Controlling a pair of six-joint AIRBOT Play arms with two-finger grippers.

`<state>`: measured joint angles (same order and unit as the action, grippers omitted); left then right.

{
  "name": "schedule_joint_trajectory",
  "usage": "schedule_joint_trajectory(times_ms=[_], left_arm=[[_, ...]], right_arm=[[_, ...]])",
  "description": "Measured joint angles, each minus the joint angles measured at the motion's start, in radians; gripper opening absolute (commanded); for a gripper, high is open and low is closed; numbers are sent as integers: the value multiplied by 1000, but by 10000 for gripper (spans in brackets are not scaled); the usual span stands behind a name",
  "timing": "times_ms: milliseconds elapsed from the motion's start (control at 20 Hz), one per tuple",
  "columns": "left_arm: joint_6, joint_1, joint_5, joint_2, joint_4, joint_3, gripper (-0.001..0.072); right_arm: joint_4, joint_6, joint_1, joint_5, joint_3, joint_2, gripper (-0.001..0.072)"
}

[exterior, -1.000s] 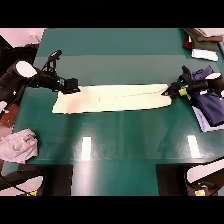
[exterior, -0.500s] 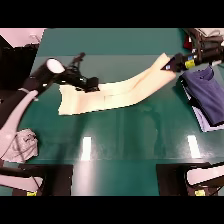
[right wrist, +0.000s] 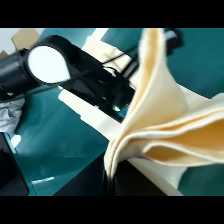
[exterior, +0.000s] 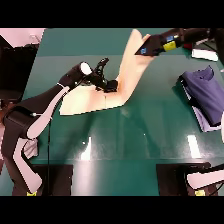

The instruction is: Fold the shirts.

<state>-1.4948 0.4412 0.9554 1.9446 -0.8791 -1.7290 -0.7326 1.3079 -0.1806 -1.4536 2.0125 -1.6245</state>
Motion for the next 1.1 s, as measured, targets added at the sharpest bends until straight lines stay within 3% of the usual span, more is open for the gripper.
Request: schedule_joint_trajectory(times_ms=[250,450,800,1100], left_arm=[[1,-16,6,21,-4,-25,23],[6,-81,118,-27,-90,-32,23],[39,-281,332,-278,-361,-37,24],[79,-453,450,-496,-452,-38,25]], right_arm=[[-3,0,-89,63,13,-29,8],[-2,-3,-138,116,3,-55,9],[0,-16,-237,214,23,-119,9],[6,-48,-379,367,17,-221,13]])
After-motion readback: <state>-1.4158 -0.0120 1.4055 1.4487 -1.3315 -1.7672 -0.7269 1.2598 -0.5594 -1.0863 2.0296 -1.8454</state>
